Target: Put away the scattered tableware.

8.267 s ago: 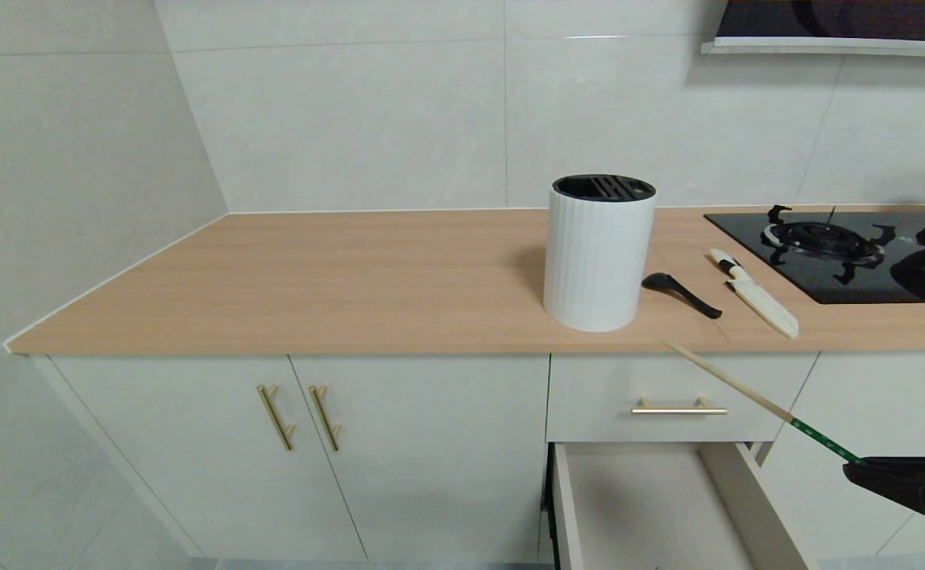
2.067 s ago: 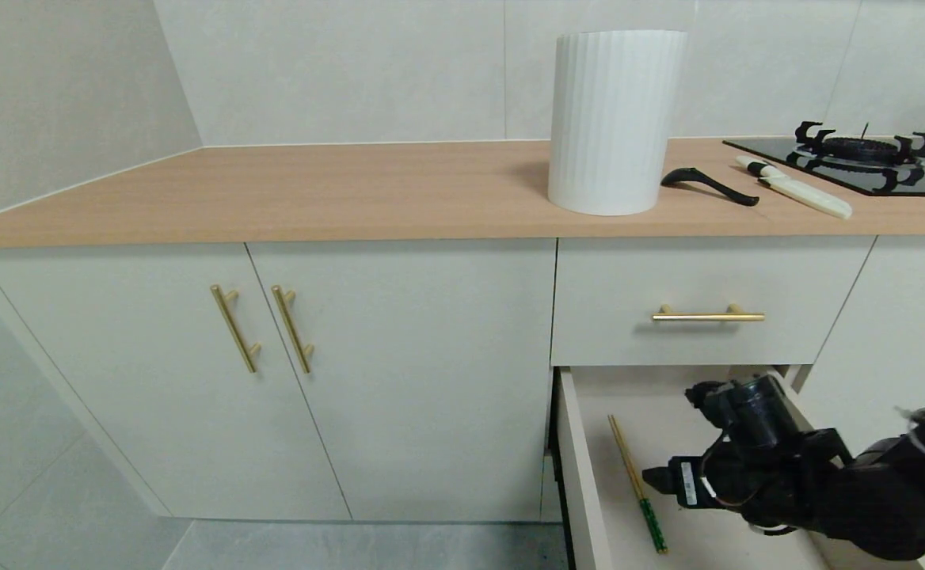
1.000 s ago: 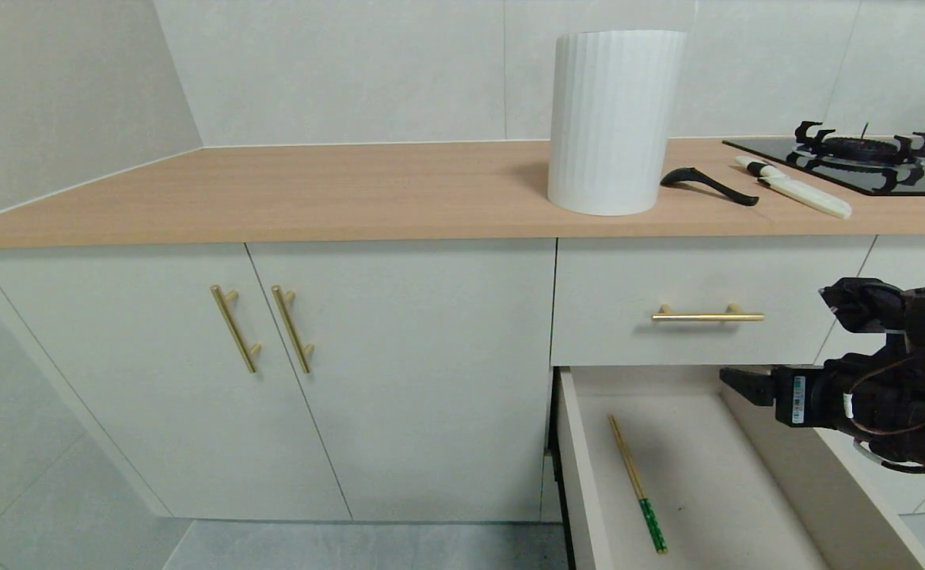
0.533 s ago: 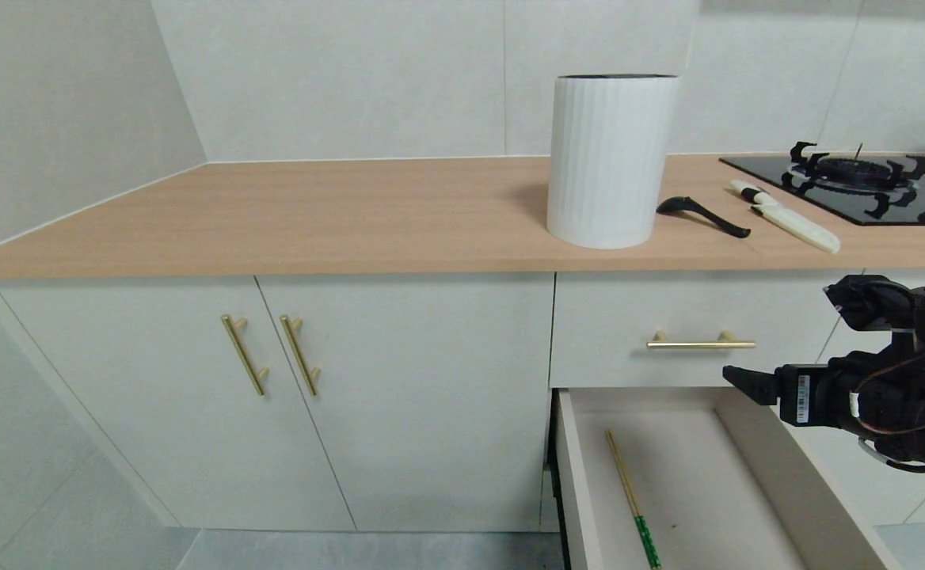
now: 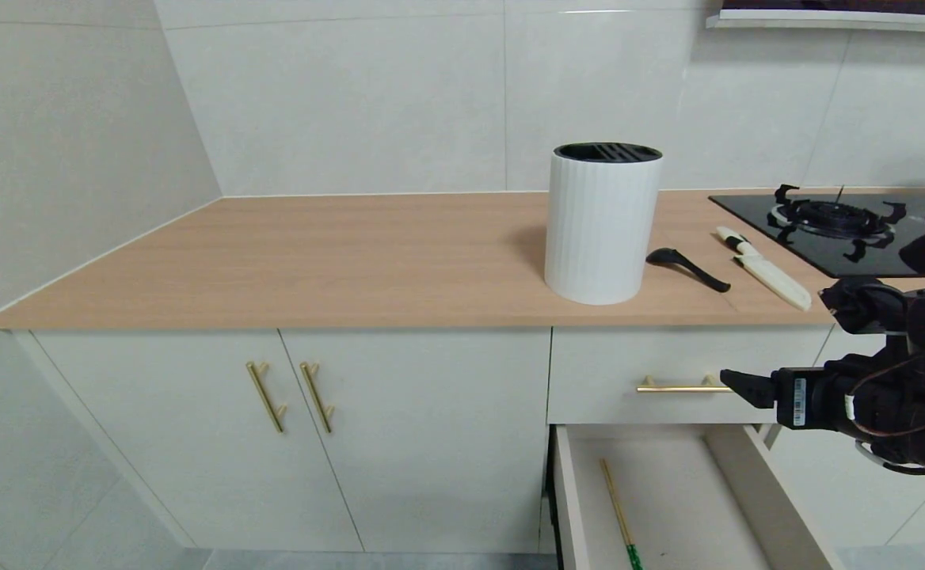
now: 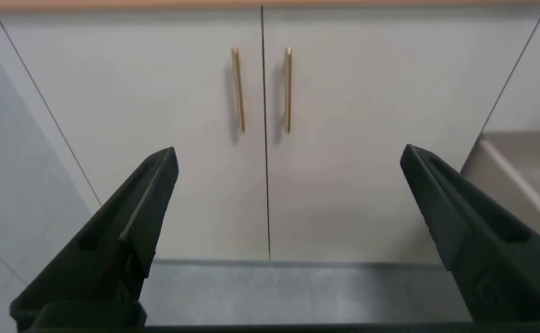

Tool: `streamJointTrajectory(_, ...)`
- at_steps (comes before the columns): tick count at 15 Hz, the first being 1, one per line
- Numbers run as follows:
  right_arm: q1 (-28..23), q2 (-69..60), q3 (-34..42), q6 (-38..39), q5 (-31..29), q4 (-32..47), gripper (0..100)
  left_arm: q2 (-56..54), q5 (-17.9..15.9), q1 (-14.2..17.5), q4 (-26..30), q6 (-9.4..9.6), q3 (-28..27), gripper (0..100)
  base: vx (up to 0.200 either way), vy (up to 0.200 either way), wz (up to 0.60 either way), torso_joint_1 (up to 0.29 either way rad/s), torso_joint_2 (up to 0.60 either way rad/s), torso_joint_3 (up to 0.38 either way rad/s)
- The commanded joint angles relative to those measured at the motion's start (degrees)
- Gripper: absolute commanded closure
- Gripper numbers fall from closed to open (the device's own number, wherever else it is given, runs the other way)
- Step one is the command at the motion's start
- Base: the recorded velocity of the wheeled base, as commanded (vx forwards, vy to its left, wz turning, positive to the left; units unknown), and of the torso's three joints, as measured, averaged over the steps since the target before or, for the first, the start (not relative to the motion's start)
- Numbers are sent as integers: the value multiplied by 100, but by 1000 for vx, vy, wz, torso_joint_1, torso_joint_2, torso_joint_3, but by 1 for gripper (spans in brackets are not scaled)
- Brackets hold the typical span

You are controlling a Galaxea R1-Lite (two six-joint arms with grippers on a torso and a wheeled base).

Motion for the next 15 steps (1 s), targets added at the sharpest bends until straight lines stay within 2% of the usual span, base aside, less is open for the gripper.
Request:
streamJointTrajectory(1, 3, 20, -1, 1, -2, -5, 0, 9, 2, 1, -2, 0, 0, 0, 0, 0, 0, 198, -481, -281)
streamJointTrajectory(10, 12, 29, 16, 1, 33, 4, 0, 9, 2, 1, -2, 0, 0, 0, 0, 0, 0, 219, -497, -275)
streamJointTrajectory(15, -6, 354, -107, -262, 25, -102, 0, 9, 2, 1, -2, -9, 0, 0, 0, 0, 0, 45, -95, -49)
